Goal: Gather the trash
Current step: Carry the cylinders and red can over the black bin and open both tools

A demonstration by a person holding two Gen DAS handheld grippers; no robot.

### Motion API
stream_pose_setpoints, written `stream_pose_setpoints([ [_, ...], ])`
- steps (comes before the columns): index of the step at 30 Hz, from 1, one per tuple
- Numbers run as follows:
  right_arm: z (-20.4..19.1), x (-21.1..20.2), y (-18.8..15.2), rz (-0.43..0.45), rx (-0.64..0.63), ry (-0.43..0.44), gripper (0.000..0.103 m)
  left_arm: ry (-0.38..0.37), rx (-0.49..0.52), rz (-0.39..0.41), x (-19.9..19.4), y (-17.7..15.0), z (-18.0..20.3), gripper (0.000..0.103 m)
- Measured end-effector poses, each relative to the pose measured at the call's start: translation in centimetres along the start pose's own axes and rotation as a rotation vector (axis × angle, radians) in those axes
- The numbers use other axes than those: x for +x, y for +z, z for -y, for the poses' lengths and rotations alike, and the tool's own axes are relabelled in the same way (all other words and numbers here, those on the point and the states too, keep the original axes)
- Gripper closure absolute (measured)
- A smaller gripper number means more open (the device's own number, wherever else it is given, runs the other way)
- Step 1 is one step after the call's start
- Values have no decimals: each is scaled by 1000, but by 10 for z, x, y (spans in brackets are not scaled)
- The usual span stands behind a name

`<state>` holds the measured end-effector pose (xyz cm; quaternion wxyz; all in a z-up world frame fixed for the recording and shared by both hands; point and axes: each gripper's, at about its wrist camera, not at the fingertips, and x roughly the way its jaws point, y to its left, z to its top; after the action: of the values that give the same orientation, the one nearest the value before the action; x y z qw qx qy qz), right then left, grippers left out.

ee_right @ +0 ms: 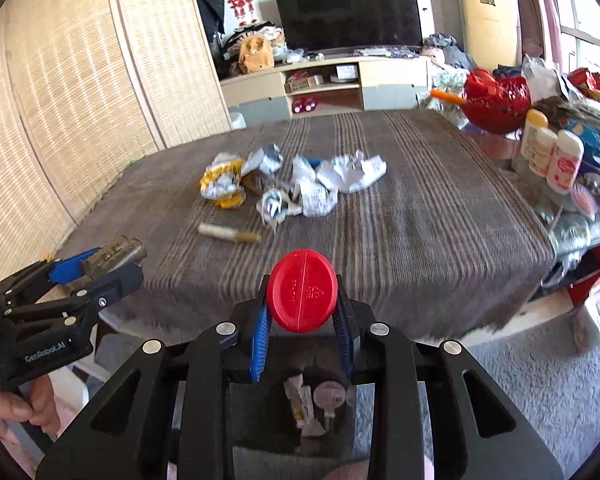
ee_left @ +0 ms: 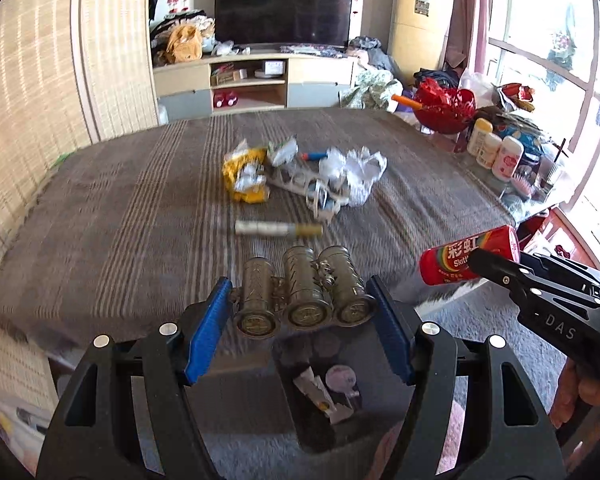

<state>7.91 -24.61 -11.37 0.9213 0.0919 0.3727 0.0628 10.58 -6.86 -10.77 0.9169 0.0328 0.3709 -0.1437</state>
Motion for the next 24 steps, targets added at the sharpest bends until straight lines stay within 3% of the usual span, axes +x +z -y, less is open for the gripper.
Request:
stream_pose_setpoints([
  [13, 11, 38, -49, -138, 30, -32, 74, -52, -9, -207, 56, -81, 14, 40],
  [24, 13, 72, -72, -231, 39, -18, 74, -76, -6, -307, 93, -106, 22, 40],
])
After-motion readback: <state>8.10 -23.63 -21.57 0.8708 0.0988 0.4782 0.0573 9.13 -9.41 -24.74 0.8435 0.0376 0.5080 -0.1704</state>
